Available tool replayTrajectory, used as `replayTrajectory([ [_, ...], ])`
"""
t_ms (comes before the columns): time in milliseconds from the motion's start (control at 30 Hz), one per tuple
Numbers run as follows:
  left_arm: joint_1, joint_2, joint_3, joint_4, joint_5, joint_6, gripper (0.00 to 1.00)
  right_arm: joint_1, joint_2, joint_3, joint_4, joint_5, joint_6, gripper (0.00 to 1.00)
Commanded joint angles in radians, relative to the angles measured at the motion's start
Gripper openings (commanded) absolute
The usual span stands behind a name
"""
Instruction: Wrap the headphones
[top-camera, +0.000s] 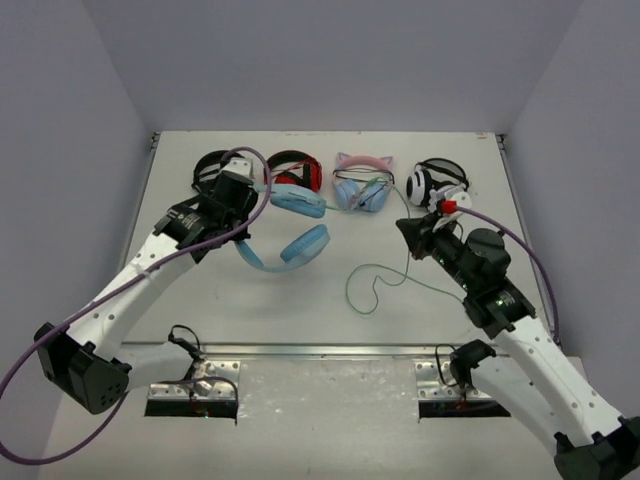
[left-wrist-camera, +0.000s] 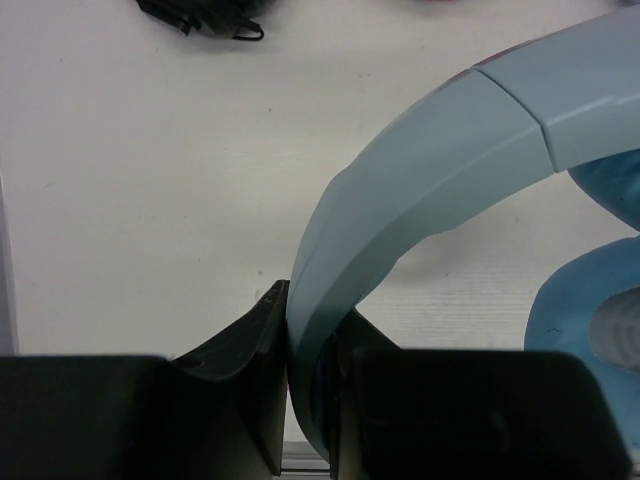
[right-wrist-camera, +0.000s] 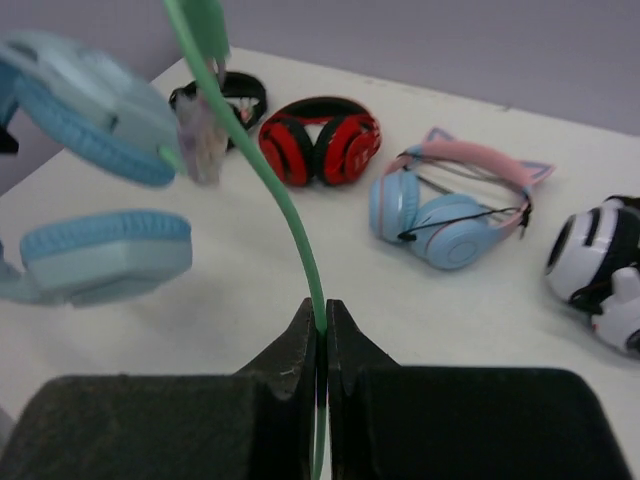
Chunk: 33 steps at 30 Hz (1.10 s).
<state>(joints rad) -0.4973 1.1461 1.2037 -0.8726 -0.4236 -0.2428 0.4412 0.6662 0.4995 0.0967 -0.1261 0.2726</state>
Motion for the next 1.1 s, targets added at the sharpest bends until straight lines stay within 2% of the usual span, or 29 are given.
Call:
replayTrajectory([
  [0,-0.009,0.012,0.011,0.173,0.057,0.046,0.00,0.002,0.012,0.169,-0.190,0.207,-0.111,0.01],
  [167,-0.055,0.061,-0.039,0.201,0.166,0.089,0.00,0.005,0.111,0.338,-0.347,0.195,-0.228,0.01],
  [300,-0.130,0.116,-0.072,0.192,0.203,0.117,0.00,0.019,0.144,0.376,-0.361,0.148,-0.300,0.01],
  [400,-0.168,0.155,-0.070,0.188,0.155,0.111,0.00,0.039,0.157,0.399,-0.371,-0.027,-0.386,0.01],
  [433,-0.170,0.165,-0.066,0.192,0.119,0.097,0.01,0.042,0.171,0.413,-0.424,-0.188,-0.415,0.01],
  [533,-0.170,0.187,-0.049,0.201,0.073,0.092,0.01,0.097,0.200,0.454,-0.498,-0.279,-0.514,0.01],
  [633,-0.172,0.224,-0.009,0.195,0.063,0.103,0.01,0.204,0.260,0.502,-0.609,-0.290,-0.575,0.01],
  [800,-0.179,0.290,0.036,0.198,0.049,0.154,0.01,0.290,0.323,0.559,-0.702,-0.362,-0.633,0.01],
  [967,-0.195,0.241,0.007,0.273,0.094,0.191,0.01,0.356,0.365,0.652,-0.771,-0.371,-0.676,0.01],
  [1067,-0.198,0.216,-0.018,0.291,0.080,0.197,0.01,0.387,0.410,0.750,-0.874,-0.441,-0.702,0.01],
])
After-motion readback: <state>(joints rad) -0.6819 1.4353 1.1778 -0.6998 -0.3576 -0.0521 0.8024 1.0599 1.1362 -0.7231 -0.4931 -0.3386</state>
